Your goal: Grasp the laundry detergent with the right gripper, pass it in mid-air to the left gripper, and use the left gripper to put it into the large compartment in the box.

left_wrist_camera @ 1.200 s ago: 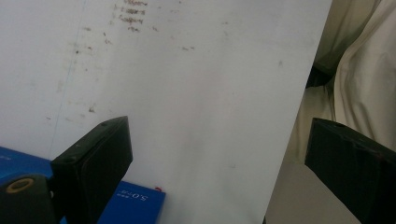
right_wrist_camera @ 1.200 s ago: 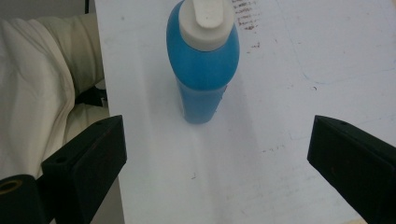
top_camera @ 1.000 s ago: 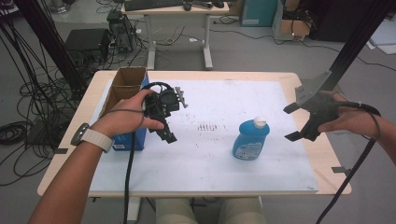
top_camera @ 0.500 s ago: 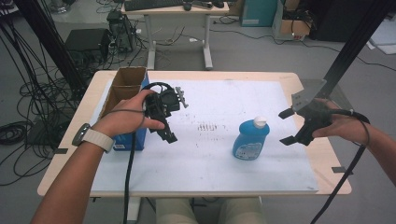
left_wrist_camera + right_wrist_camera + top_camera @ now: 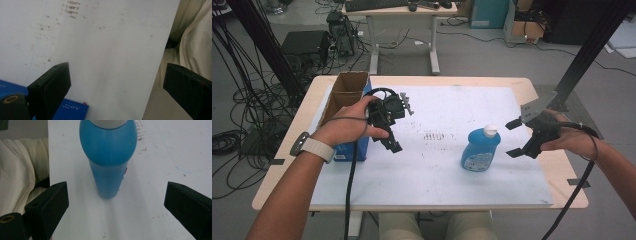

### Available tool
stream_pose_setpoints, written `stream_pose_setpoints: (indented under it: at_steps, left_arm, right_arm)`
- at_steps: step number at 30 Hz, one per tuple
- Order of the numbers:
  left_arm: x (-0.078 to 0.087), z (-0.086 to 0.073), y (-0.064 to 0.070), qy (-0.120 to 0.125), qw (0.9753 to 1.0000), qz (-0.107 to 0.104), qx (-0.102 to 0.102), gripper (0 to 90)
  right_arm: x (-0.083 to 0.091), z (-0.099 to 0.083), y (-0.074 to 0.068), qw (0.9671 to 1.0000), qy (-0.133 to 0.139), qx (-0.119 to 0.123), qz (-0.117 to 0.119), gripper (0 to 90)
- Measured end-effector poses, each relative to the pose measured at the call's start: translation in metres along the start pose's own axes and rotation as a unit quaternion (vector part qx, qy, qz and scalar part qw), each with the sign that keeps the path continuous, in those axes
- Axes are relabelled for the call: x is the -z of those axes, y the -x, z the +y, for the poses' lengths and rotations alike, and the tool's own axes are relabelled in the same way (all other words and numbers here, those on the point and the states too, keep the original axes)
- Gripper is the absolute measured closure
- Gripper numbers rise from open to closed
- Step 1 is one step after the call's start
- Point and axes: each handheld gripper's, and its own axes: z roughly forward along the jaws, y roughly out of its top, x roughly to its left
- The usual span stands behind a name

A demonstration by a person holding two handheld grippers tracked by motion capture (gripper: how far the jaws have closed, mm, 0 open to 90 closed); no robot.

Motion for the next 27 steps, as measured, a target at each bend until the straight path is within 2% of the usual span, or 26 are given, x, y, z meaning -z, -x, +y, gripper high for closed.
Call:
stream_pose_setpoints:
  at_steps: [3, 10, 13, 15, 16, 17, 20, 21, 27]
  left_arm:
    - [0.000, 0.000, 0.000, 0.000, 1.0000, 0.000, 0.000, 7.9]
    - [0.000, 0.000, -0.001, 0.002, 1.0000, 0.001, 0.001, 7.9]
    - [0.000, 0.000, -0.001, 0.001, 1.0000, 0.000, 0.002, 7.9]
    - [-0.001, 0.000, -0.001, 0.002, 1.0000, 0.000, 0.002, 7.9]
    - [-0.001, 0.000, -0.001, 0.002, 1.0000, 0.000, 0.002, 7.9]
    - [-0.001, 0.000, -0.001, 0.003, 1.0000, 0.000, 0.003, 7.9]
    - [-0.002, 0.000, -0.001, 0.002, 1.0000, -0.001, 0.003, 7.9]
    - [-0.002, 0.000, -0.001, 0.003, 1.0000, -0.001, 0.003, 7.9]
    - [-0.001, 0.000, -0.001, 0.003, 1.0000, 0.000, 0.004, 7.9]
  right_arm:
    - [-0.003, -0.002, -0.001, 0.9999, 0.011, -0.011, -0.001, 6.3]
    - [-0.006, -0.007, 0.000, 0.9997, 0.019, -0.013, 0.001, 5.3]
    - [-0.008, -0.008, 0.000, 0.9997, 0.019, -0.015, 0.003, 4.7]
    - [-0.008, -0.008, 0.001, 0.9998, 0.010, -0.008, 0.011, 3.5]
    - [-0.010, -0.010, 0.000, 0.9996, 0.024, -0.014, 0.008, 3.6]
    - [-0.011, -0.010, -0.001, 0.9995, 0.025, -0.015, 0.008, 3.8]
    - [-0.012, -0.012, 0.000, 0.9995, 0.028, -0.015, 0.006, 3.7]
    - [-0.010, -0.012, 0.001, 0.9997, 0.018, -0.010, 0.009, 3.6]
    - [-0.014, -0.014, 0.000, 0.9991, 0.039, -0.013, 0.004, 3.9]
